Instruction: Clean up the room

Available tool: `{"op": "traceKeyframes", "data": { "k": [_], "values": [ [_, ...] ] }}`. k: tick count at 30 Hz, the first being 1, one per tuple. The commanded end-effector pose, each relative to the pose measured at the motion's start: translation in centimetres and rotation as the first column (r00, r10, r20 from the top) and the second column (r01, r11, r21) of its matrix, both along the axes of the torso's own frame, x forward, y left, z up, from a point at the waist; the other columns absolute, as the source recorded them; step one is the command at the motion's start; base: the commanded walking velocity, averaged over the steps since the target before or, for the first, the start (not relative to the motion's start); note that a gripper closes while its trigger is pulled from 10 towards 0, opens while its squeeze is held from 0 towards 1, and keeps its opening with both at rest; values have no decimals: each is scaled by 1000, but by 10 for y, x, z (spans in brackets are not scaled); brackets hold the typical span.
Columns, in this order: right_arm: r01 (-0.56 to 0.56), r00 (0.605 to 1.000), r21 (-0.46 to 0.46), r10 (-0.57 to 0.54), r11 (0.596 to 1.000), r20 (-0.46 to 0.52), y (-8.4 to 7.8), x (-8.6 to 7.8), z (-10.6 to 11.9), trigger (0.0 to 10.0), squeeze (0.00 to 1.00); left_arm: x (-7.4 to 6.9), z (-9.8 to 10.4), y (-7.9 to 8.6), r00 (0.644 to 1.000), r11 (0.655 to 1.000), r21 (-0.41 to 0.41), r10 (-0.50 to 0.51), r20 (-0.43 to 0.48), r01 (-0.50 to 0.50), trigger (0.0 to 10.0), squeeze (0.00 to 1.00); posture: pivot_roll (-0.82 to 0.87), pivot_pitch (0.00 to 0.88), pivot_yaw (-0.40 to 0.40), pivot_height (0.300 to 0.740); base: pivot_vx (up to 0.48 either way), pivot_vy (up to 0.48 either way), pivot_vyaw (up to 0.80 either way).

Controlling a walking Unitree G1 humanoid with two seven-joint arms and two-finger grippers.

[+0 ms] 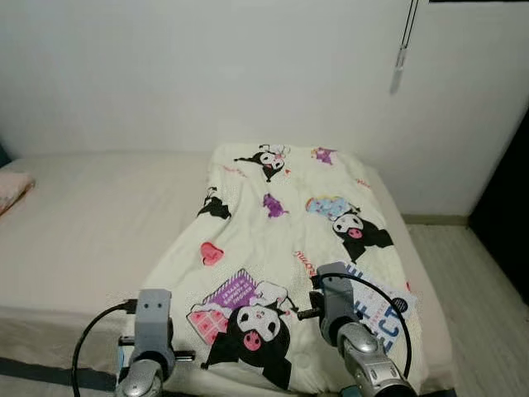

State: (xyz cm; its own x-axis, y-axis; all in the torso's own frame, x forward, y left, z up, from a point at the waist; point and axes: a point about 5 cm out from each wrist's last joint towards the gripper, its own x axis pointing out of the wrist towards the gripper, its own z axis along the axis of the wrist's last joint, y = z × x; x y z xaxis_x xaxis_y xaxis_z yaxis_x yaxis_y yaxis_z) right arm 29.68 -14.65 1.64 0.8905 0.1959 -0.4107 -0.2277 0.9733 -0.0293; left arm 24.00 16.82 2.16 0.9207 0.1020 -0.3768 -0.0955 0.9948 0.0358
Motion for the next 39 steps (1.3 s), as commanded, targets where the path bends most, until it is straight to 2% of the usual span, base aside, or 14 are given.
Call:
{"op": "traceKeyframes", "data": {
  "k": [1,8,15,19,34,36,37,38,39],
  "values": [
    [-13,1000,1,13,1000,3,4,-1,-1,10000,0,-1,0,3,1000,1000,26,-14,-6,14,10000,0,-73,3,16,617,0,0,0],
    [-12,1000,10,12,1000,-8,5,-4,-4,10000,0,0,1,-1,997,997,24,-72,-4,72,10000,0,-74,2,19,617,0,0,0],
    [-11,1000,10,11,1000,-25,4,-10,-8,10000,0,-1,1,-3,994,994,29,-107,-13,107,10000,0,-75,7,24,592,0,0,0],
    [-5,1000,4,5,1000,-29,3,-12,-10,10000,0,-4,0,-4,991,991,35,-129,-20,129,10000,0,-74,9,25,592,0,0,0],
    [1,1000,3,-1,1000,-30,2,-13,-10,10000,0,-6,-1,-6,987,987,28,-155,-31,156,10000,0,-73,17,25,592,0,0,0],
    [17,998,-99,-23,995,-56,-6,-14,-15,10000,0,-6,0,-7,984,983,35,-177,-26,178,10000,0,-71,24,27,592,0,0,0],
    [17,998,-99,-23,995,-56,-6,-14,-15,10000,0,-6,0,-7,984,983,35,-177,-26,178,10000,0,-71,24,27,592,0,0,0],
    [36,997,-177,-48,983,-65,-13,-14,-17,10000,82,-6,1,-8,982,982,28,-186,-17,186,10000,0,-70,30,26,592,0,0,0],
    [36,997,-177,-48,983,-65,-13,-14,-17,10000,82,-6,1,-8,982,982,28,-186,-17,186,10000,0,-70,30,26,592,0,0,0]
  ]
}}
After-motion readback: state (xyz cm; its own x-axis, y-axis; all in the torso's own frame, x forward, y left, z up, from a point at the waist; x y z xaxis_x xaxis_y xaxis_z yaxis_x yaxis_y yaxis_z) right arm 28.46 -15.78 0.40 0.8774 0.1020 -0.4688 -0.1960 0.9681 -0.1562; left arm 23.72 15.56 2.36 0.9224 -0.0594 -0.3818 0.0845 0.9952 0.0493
